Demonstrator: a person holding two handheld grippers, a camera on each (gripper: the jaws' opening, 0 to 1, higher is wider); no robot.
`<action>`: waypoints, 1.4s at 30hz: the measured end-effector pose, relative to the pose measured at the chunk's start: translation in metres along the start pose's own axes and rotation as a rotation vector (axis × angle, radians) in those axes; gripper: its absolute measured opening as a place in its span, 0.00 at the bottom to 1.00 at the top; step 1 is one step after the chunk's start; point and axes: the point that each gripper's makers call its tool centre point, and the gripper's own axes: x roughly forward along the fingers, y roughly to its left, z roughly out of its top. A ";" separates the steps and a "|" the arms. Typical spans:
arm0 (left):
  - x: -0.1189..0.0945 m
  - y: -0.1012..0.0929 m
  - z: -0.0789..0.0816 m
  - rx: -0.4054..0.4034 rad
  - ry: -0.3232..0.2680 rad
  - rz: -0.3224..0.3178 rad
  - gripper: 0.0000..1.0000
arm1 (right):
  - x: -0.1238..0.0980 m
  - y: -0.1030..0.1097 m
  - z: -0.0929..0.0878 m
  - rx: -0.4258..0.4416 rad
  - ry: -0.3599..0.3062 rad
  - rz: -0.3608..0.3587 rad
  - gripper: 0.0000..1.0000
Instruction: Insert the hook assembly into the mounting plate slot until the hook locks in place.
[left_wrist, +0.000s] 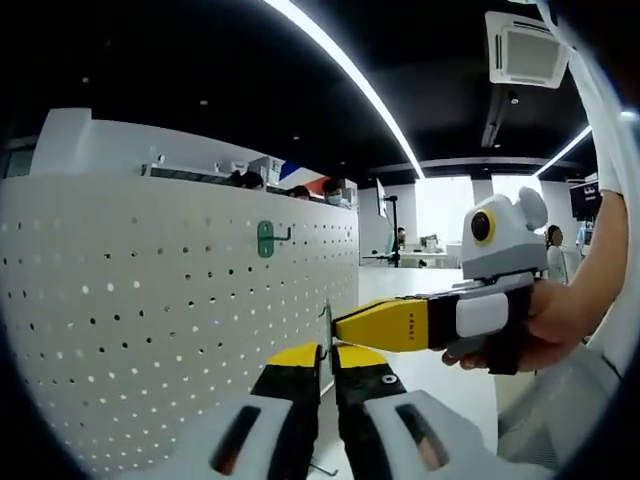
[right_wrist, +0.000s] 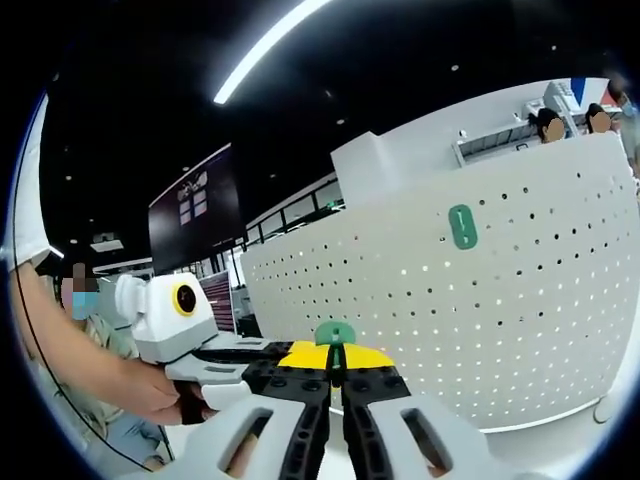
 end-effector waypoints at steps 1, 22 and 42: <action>0.000 0.000 -0.001 -0.001 0.007 0.001 0.07 | 0.000 0.000 0.000 0.000 -0.001 0.000 0.00; 0.005 0.012 -0.014 0.003 0.073 0.051 0.72 | -0.002 -0.002 -0.001 0.014 0.004 0.000 0.00; 0.000 0.018 -0.017 -0.011 0.069 0.093 0.77 | -0.009 -0.043 0.029 -0.049 -0.030 -0.102 0.00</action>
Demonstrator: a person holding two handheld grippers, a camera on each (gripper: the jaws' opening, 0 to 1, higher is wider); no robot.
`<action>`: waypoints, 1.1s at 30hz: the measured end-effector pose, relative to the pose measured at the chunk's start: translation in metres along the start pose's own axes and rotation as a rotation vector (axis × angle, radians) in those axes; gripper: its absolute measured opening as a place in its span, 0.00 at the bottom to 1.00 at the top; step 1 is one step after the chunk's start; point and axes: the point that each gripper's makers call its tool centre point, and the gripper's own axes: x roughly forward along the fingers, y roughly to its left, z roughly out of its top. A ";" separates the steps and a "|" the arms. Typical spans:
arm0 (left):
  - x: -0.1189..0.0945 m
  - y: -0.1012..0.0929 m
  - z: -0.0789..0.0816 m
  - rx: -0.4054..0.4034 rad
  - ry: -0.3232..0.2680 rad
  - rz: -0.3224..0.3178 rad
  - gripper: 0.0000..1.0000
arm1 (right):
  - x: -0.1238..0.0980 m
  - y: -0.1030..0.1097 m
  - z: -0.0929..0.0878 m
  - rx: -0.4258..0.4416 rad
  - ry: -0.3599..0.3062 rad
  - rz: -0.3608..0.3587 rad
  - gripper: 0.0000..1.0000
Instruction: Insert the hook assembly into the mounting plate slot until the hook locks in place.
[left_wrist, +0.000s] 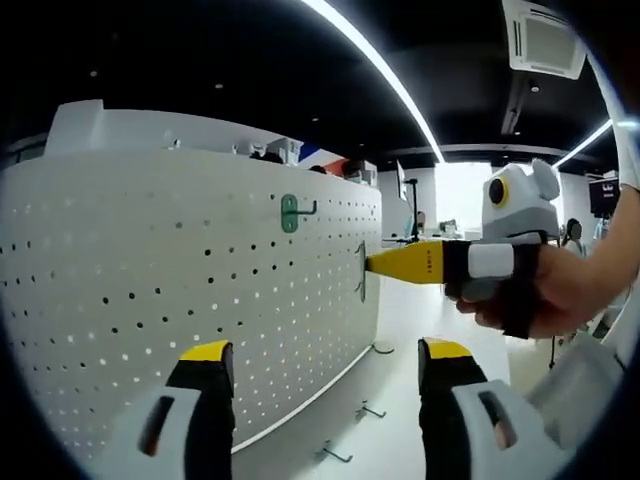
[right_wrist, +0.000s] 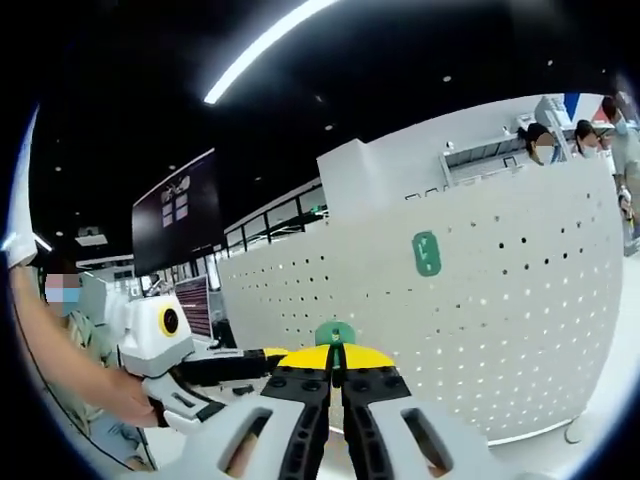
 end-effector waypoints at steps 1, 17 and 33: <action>0.000 0.000 0.000 -0.002 -0.001 0.001 0.77 | 0.000 -0.003 0.002 -0.006 -0.001 -0.006 0.00; -0.009 0.003 -0.003 -0.025 -0.006 0.030 0.77 | -0.002 -0.044 0.027 -0.120 -0.004 -0.098 0.00; -0.018 0.009 -0.007 -0.039 -0.007 0.060 0.77 | 0.007 -0.076 0.051 -0.190 -0.014 -0.169 0.00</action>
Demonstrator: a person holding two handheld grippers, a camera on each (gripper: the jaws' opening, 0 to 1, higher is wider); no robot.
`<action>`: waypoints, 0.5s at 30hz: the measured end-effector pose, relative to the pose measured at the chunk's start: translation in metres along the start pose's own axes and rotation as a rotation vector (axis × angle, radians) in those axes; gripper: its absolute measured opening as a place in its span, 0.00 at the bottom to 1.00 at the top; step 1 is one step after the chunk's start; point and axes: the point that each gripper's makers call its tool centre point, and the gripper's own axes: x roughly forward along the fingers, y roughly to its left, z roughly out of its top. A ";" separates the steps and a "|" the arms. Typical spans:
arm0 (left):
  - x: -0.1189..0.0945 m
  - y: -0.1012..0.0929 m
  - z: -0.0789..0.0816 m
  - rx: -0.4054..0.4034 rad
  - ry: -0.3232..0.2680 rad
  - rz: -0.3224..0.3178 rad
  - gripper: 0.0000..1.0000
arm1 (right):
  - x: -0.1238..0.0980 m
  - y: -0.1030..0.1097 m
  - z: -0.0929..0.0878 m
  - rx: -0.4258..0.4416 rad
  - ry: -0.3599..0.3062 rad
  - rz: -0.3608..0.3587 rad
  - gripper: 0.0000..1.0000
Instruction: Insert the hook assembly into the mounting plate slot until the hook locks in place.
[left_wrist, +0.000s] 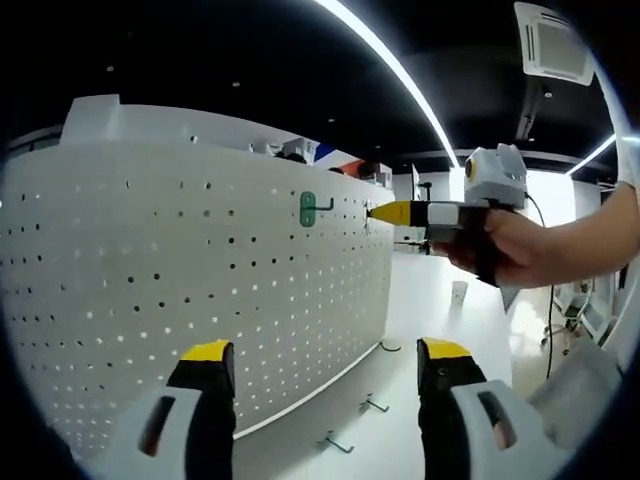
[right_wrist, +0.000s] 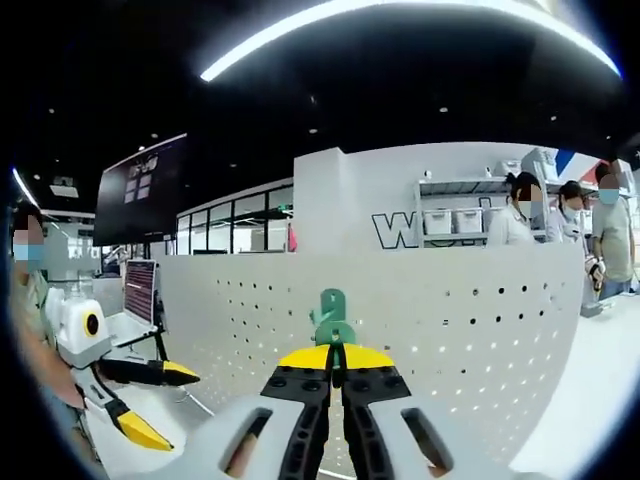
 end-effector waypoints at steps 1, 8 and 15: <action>0.000 0.000 0.000 0.000 0.000 0.001 0.76 | 0.001 -0.002 0.001 -0.006 0.001 -0.004 0.00; -0.005 0.003 0.000 -0.002 -0.002 0.014 0.76 | 0.007 -0.014 0.007 -0.022 -0.009 -0.037 0.00; -0.009 0.005 -0.002 -0.011 -0.004 0.026 0.75 | 0.014 -0.021 0.010 -0.030 -0.018 -0.061 0.00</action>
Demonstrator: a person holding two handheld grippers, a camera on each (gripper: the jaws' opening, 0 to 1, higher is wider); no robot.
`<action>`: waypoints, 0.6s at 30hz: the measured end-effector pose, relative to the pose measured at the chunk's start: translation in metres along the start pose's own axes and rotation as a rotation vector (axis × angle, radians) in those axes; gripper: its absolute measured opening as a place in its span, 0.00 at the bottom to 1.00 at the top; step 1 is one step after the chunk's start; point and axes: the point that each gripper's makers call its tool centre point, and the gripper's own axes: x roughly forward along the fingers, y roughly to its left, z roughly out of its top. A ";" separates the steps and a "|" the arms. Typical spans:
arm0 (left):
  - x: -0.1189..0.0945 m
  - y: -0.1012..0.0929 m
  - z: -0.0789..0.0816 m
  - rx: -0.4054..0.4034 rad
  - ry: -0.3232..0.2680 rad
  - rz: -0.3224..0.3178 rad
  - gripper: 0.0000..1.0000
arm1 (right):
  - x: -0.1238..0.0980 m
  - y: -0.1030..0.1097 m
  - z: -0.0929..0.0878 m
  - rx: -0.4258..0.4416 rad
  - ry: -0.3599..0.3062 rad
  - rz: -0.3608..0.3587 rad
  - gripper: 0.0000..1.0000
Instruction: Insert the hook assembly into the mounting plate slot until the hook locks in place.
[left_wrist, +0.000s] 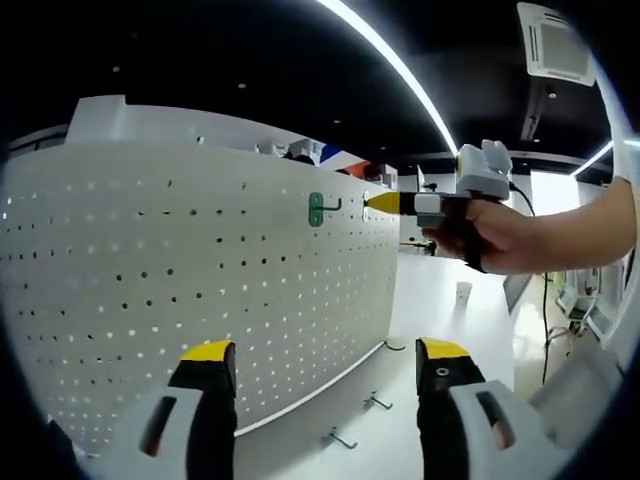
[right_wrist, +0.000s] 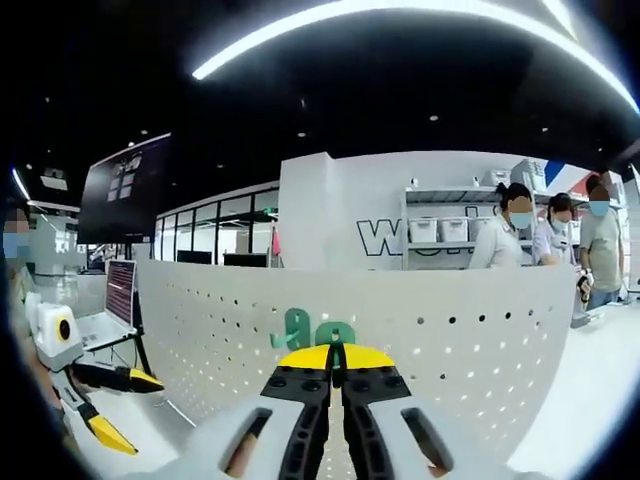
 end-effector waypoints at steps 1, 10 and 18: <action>-0.001 0.001 0.000 -0.002 0.000 0.001 0.75 | 0.001 -0.002 0.000 -0.014 0.000 -0.006 0.00; -0.005 0.003 -0.002 -0.010 -0.002 0.011 0.74 | 0.012 -0.009 0.005 -0.023 -0.014 -0.016 0.00; -0.011 0.005 -0.003 -0.025 -0.006 0.021 0.73 | 0.018 -0.010 0.006 -0.035 -0.023 -0.027 0.00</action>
